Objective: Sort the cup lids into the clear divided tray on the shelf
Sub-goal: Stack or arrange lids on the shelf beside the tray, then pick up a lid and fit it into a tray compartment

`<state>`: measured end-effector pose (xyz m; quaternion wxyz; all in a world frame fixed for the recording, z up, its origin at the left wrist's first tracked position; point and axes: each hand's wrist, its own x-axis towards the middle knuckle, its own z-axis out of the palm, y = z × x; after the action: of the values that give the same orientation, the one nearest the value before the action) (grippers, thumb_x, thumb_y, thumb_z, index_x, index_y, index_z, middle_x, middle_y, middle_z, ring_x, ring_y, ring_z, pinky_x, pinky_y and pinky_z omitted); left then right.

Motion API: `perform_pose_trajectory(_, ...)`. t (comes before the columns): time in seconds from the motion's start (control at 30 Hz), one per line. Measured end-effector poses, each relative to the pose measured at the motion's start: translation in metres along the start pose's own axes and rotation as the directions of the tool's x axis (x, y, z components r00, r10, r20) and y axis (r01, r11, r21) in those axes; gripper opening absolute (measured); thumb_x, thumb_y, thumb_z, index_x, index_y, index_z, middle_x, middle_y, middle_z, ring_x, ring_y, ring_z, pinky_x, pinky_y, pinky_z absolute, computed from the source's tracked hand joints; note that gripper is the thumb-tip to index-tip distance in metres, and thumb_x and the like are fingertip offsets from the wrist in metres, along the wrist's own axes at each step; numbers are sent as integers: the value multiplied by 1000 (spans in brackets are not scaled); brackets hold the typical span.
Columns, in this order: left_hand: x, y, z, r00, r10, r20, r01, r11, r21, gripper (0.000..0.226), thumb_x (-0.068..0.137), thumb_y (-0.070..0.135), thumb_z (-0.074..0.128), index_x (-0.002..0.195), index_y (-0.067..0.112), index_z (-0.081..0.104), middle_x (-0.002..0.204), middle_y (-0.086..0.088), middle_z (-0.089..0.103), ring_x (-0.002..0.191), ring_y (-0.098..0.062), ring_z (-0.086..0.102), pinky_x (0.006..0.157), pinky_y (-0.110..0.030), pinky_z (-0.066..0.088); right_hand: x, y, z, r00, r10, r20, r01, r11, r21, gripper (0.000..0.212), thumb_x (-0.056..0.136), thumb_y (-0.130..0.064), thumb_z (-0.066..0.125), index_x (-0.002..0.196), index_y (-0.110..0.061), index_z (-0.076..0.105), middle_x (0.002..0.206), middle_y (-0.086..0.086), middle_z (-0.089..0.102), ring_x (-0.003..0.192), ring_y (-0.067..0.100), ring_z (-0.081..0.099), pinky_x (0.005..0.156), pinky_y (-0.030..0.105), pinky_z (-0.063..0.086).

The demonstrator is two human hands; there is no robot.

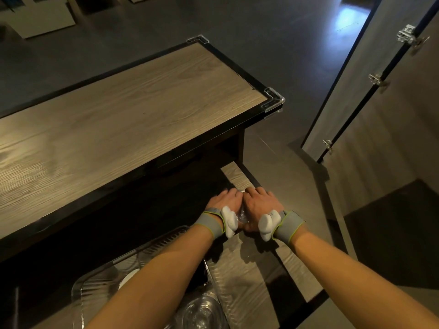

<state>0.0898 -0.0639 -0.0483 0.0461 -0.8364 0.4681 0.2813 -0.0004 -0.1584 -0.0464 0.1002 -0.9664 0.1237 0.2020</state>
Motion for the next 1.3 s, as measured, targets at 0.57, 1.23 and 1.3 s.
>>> perform_pose_trajectory(0.57,-179,-27,-57,970,57,-238,-58,998,2,83,78,50,68,144,19,29,150,1,30,138,-21,28,112,-41,35,-95,-89,-78,949,-237,-207,233,971,-45,99,71,-69,64,148,-21,27,151,3,28,131,29,35,105,42,40)
perform_pose_trajectory(1.23,-329,-160,49,932,-329,-154,312,942,-126,58,93,42,51,143,21,33,157,0,19,139,-25,28,108,-43,38,-153,-263,-18,807,-528,264,560,827,-59,70,83,-50,66,138,-19,36,146,6,30,130,32,32,101,46,45)
perform_pose_trajectory(1.3,-329,-163,53,932,-326,-160,306,942,-142,56,93,42,51,142,20,35,157,0,18,138,-25,30,107,-43,39,-150,-271,-10,794,-537,286,581,809,-93,71,82,-49,68,137,-15,39,146,9,32,129,35,34,97,47,48)
